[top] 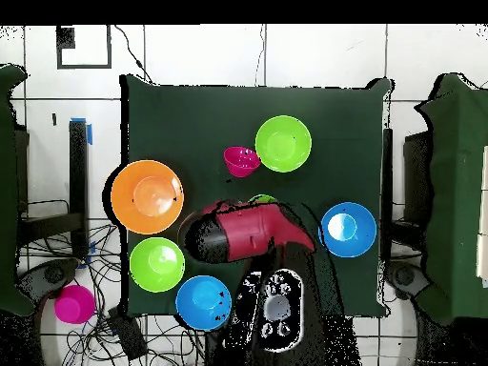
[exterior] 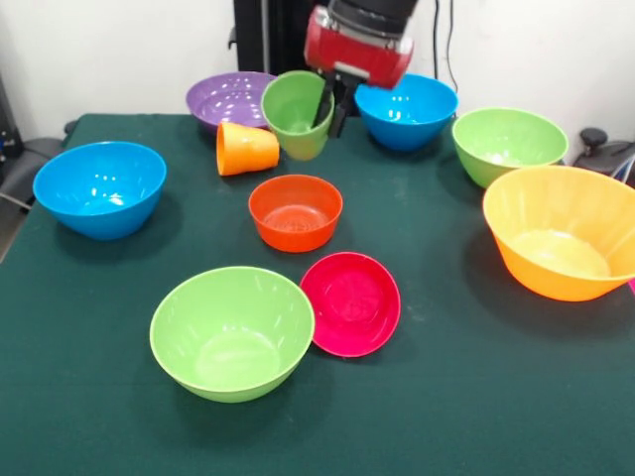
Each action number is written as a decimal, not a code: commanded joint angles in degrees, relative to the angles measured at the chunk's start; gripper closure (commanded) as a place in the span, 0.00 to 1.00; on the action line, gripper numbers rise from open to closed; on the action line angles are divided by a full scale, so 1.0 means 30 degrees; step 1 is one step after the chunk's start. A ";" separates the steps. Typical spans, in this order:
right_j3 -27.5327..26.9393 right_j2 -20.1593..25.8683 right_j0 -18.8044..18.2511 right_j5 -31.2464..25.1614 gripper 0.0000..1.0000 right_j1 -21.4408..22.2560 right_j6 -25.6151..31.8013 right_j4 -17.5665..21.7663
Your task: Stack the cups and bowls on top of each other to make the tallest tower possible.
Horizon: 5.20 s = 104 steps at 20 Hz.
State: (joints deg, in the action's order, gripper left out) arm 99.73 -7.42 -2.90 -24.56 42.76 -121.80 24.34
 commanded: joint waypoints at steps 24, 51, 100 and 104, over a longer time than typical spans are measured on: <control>0.2165 -0.8814 0.5504 1.4141 1.00 -1.0451 -1.1963 -0.8975; -0.0614 -0.5661 0.3518 1.3921 1.00 -1.1918 -1.0248 -0.8049; -0.0769 -0.3705 0.2314 0.8200 0.00 -0.9933 -0.8356 -0.7477; -0.0704 -0.3508 0.1572 0.7071 0.00 -0.9092 -0.7409 -0.6100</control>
State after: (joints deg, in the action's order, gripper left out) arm 102.52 -27.11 3.59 6.42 13.80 -151.19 1.80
